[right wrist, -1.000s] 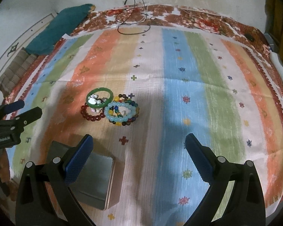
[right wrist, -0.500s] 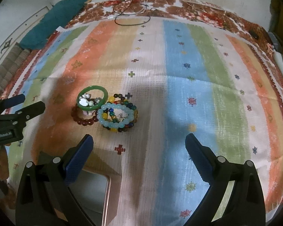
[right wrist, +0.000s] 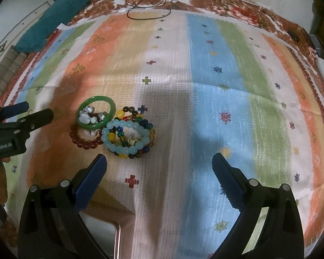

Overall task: Organize jewelry
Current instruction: 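Move both tools forward past the tin toward the bracelet cluster, then grasp the green jade bangle with the left tool while the right tool grasps the light-blue bead bracelet, then carry the bangle with the left tool while the right tool carries the blue bracelet to the tin, then open the left tool over the tin while the right tool releases the blue bracelet inside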

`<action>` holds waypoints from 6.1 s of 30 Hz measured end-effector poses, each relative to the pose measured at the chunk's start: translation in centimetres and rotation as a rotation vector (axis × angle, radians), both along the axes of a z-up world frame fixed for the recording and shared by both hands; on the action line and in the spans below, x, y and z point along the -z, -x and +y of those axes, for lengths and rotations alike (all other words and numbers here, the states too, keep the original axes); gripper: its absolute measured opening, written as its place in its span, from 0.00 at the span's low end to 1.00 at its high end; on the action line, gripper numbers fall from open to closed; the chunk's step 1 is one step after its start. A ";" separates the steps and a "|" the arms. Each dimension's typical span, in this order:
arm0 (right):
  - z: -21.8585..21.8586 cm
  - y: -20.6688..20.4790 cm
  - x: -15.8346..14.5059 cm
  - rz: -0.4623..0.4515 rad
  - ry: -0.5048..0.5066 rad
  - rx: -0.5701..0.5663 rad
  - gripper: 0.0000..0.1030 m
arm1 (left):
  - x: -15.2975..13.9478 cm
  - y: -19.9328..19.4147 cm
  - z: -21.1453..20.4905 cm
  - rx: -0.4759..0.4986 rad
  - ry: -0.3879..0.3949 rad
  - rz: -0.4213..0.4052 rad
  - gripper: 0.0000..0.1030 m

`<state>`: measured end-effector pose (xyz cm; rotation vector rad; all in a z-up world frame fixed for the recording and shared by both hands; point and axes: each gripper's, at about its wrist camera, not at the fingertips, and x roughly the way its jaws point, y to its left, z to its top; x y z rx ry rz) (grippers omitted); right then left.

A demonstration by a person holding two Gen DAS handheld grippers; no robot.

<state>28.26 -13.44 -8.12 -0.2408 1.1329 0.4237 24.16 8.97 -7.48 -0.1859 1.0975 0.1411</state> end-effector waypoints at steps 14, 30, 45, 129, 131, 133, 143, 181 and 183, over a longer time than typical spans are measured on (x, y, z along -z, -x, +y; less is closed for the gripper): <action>1.0 -2.1 2.1 0.036 0.035 0.013 0.96 | 2.9 -3.5 1.6 0.000 0.030 0.063 0.89; 3.0 -3.9 4.6 0.080 0.070 -0.012 0.76 | 5.2 -7.3 0.1 0.084 0.027 0.084 0.65; 4.5 -3.6 5.4 0.100 0.087 -0.078 0.18 | 6.3 -7.8 -0.7 0.098 -0.001 0.122 0.12; 0.1 9.1 -7.8 -0.176 -0.137 -0.146 0.12 | -5.5 10.5 -4.5 -0.004 -0.009 -0.121 0.07; -0.1 9.5 -7.7 -0.176 -0.136 -0.147 0.12 | -5.5 11.0 -4.7 -0.003 -0.008 -0.124 0.07; -0.2 10.0 -7.7 -0.176 -0.136 -0.150 0.12 | -5.6 11.5 -5.0 0.000 -0.011 -0.128 0.07; -1.0 12.4 -7.7 -0.173 -0.143 -0.151 0.12 | -6.0 14.0 -5.7 0.009 0.021 -0.148 0.08; -1.9 6.5 -4.5 -0.057 -0.073 -0.022 0.53 | -5.1 11.2 -3.4 -0.065 0.002 -0.111 0.57; -1.8 5.8 -4.2 -0.052 -0.063 -0.019 0.55 | -5.0 10.5 -3.3 -0.062 -0.007 -0.106 0.59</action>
